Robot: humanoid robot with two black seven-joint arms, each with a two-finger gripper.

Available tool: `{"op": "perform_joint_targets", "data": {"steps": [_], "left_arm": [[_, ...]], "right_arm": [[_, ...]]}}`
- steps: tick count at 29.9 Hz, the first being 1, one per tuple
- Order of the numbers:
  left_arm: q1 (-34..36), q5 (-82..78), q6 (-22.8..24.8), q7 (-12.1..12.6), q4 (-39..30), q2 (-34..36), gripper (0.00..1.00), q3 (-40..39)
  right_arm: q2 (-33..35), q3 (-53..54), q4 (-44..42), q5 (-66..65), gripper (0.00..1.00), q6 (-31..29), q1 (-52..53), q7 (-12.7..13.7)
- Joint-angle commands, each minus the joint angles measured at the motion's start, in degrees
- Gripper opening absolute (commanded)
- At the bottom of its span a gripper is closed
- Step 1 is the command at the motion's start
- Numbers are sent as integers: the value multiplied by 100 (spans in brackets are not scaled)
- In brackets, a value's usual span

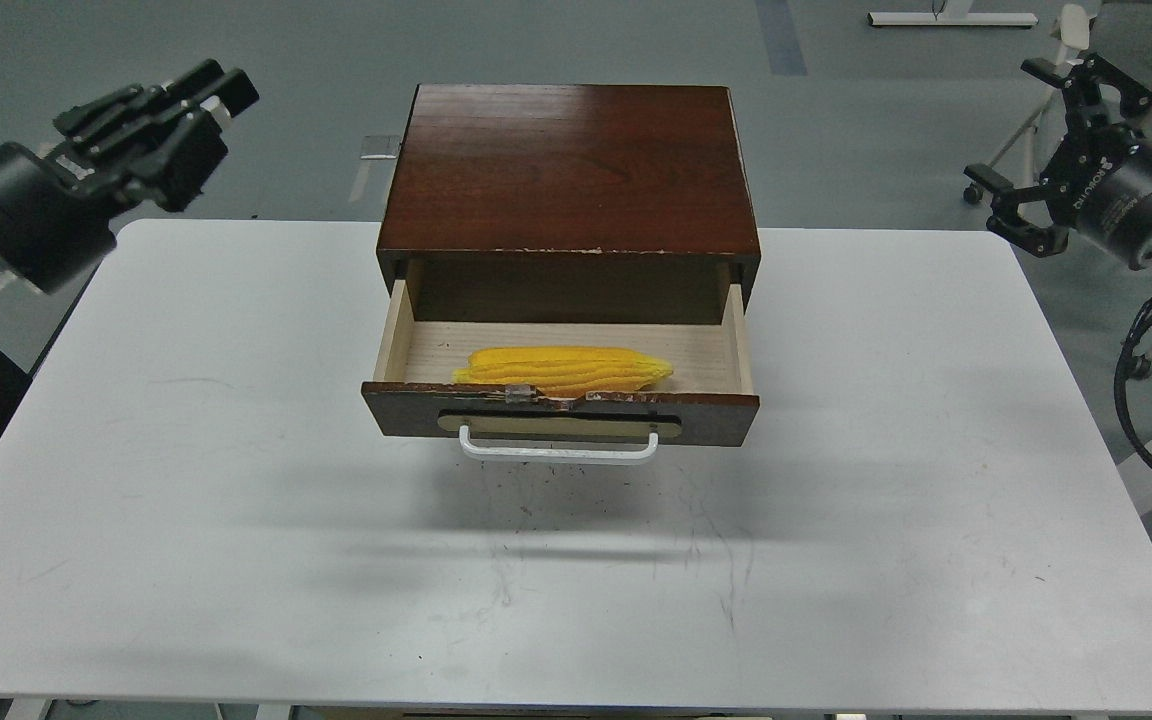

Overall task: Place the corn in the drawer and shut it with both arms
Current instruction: 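Raise the right gripper away from the drawer and withdraw it, then move the left gripper down to the front of the drawer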

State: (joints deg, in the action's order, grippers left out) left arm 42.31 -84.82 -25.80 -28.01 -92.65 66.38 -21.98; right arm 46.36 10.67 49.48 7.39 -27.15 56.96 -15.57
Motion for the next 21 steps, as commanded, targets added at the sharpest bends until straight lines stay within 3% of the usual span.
{"op": "perform_joint_targets", "data": {"steps": [1,6,9,17,21], "left_arm": [[-12,-185,-220,1,-684,59,0,247],[-21,-465,-220,1,-605,-231,0,326],[-38,-992,-220,1,-605,-82,0,423],[-232,-3967,-220,1,-526,471,0,1688],[-223,-4019,-220,1,-544,481,0,1592]], "right_arm": [[-119,-3,-105,0,93,192,-80,1],[-145,6,-106,0,94,272,-159,1],[-215,6,-114,0,94,280,-159,1],[-400,6,-123,0,95,561,-238,1],[-409,-3,-132,-9,95,597,-300,1]]}}
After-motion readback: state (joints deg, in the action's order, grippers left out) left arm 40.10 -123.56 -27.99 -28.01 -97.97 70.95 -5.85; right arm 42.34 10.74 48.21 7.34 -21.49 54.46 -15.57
